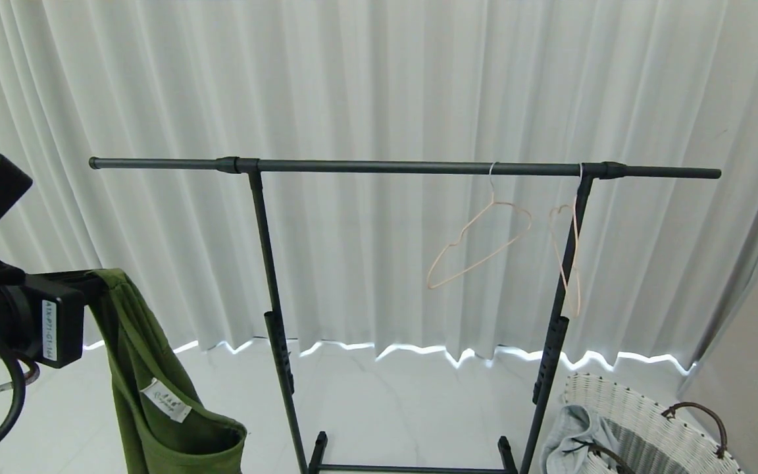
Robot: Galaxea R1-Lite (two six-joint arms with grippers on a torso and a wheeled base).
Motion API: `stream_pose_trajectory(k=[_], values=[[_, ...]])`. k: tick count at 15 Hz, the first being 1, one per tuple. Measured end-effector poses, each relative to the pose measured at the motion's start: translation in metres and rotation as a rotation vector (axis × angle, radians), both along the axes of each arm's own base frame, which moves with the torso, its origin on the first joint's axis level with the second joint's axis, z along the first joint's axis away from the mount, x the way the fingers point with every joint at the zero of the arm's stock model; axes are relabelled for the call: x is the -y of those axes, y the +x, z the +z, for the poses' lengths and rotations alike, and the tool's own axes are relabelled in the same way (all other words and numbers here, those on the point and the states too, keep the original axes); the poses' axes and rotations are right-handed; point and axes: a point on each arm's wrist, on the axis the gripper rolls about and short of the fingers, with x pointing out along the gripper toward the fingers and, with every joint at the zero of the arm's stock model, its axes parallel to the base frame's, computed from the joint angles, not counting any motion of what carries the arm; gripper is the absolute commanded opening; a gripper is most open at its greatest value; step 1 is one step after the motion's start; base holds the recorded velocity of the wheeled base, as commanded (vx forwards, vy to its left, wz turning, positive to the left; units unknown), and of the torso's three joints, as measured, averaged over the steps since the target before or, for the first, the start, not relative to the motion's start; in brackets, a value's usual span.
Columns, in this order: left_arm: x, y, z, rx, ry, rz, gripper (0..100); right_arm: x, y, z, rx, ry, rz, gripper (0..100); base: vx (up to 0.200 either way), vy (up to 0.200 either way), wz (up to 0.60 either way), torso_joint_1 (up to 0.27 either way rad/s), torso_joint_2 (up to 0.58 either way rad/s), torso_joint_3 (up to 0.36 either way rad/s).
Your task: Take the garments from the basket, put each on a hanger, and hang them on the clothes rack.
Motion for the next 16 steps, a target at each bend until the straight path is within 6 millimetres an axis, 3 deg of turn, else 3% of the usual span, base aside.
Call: stream_pose_trajectory(k=[11,16], values=[[0.001,0.000,0.004,0.014,0.030,-0.019,0,-0.003,0.007,-0.013,-0.066,0.085,0.031,100,0.200,0.000,0.00,0.007,0.00,-0.001],[0.003,0.000,0.003,0.021,0.030,-0.037,0,-0.012,0.025,-0.021,-0.086,0.208,-0.017,100,0.000,0.000,0.00,0.000,0.00,0.000]])
